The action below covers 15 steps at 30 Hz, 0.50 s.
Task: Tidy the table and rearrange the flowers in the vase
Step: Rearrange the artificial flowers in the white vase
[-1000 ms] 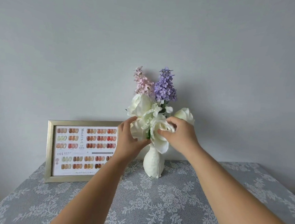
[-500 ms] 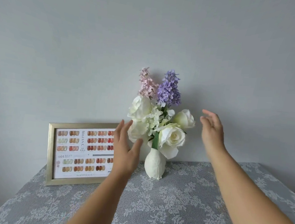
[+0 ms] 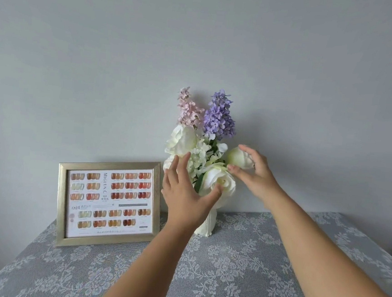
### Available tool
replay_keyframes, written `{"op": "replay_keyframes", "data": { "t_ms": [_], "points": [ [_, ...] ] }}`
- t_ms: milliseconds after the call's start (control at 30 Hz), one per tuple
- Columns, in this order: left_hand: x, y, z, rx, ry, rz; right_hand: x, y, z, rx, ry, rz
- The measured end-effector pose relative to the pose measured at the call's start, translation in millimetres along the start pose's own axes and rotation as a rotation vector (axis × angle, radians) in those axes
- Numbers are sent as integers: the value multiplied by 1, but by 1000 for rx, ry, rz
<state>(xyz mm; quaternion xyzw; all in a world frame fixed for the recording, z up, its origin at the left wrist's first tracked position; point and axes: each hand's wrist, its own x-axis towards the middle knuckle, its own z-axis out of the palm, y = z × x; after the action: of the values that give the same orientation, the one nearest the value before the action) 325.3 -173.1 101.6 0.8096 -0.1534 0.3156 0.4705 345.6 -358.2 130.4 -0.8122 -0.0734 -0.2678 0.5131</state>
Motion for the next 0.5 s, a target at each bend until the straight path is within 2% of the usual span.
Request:
{"op": "replay_keyframes", "data": {
  "t_ms": [133, 333, 500],
  "points": [
    [-1, -2, -1, 5, 6, 10, -18, -2, -3, -93, -89, -105],
    [1, -10, -3, 46, -11, -5, -23, -10, 2, -315, 182, -187],
    [4, -16, -4, 79, -8, -63, -20, -20, -1, -298, 242, -239]
  ]
}}
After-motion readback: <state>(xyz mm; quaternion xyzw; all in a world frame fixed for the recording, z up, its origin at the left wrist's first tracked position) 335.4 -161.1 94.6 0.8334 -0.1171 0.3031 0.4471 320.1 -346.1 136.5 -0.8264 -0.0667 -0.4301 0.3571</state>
